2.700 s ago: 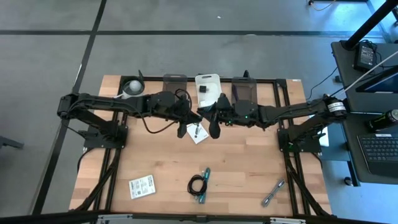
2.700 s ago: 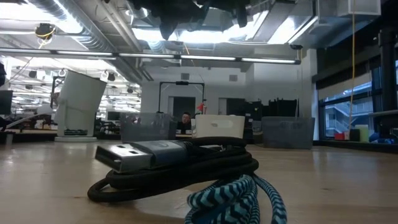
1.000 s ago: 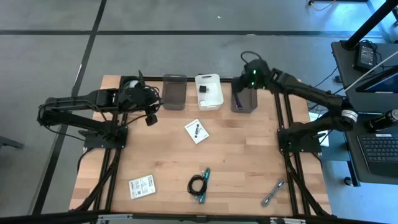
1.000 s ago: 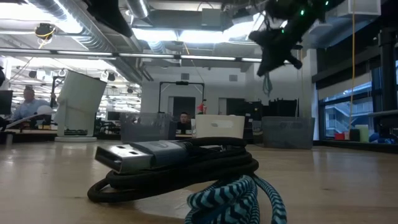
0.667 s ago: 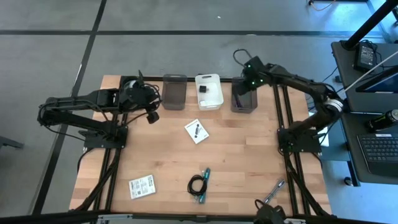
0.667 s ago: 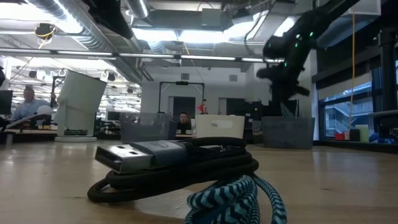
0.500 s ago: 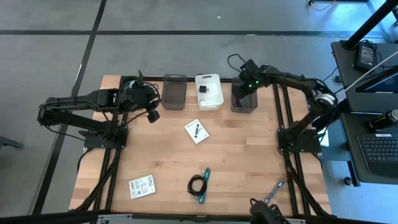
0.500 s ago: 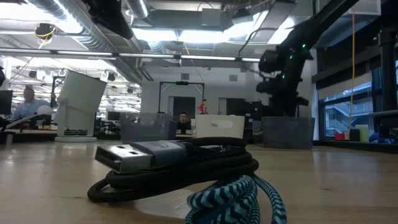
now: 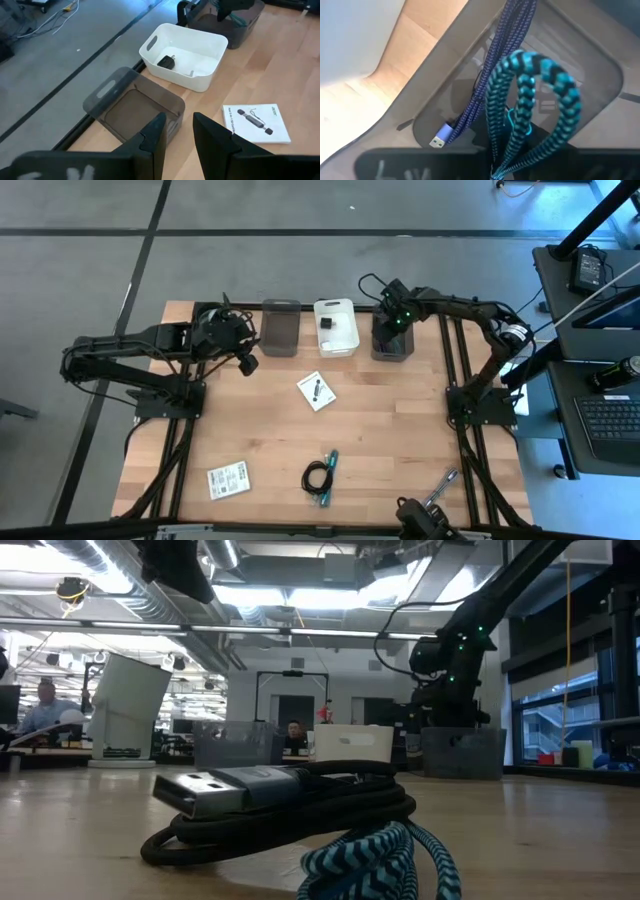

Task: Pick and place items into bin
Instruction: Put the blue charger cable into the right black bin, then put the card reader box into the left black bin

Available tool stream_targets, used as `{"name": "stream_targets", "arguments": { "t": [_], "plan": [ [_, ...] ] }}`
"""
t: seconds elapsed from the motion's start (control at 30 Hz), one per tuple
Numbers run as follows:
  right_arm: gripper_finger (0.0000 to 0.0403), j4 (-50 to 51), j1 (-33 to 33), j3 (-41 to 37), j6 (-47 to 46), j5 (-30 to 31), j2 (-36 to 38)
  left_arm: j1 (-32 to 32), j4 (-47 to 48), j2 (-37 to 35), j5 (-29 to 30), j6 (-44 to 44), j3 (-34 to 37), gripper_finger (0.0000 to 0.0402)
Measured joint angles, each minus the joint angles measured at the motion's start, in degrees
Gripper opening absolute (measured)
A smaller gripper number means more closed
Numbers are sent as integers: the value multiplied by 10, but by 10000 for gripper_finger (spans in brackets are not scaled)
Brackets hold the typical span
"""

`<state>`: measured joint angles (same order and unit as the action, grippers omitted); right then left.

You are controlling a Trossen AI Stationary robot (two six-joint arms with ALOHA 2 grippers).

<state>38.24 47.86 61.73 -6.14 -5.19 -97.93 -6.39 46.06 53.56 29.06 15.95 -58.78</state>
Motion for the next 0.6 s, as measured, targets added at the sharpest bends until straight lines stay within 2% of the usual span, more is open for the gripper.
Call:
{"name": "stream_targets", "arguments": {
  "t": [0.43, 0.6],
  "plan": [
    [128, 3, 0, 0, 4, 1, 0, 0, 0, 1, 0, 39, 0, 90],
    [141, 20, 0, 17, 8, 10, 6, 0, 0, 4, -1, 53, 0, 90]
  ]
}}
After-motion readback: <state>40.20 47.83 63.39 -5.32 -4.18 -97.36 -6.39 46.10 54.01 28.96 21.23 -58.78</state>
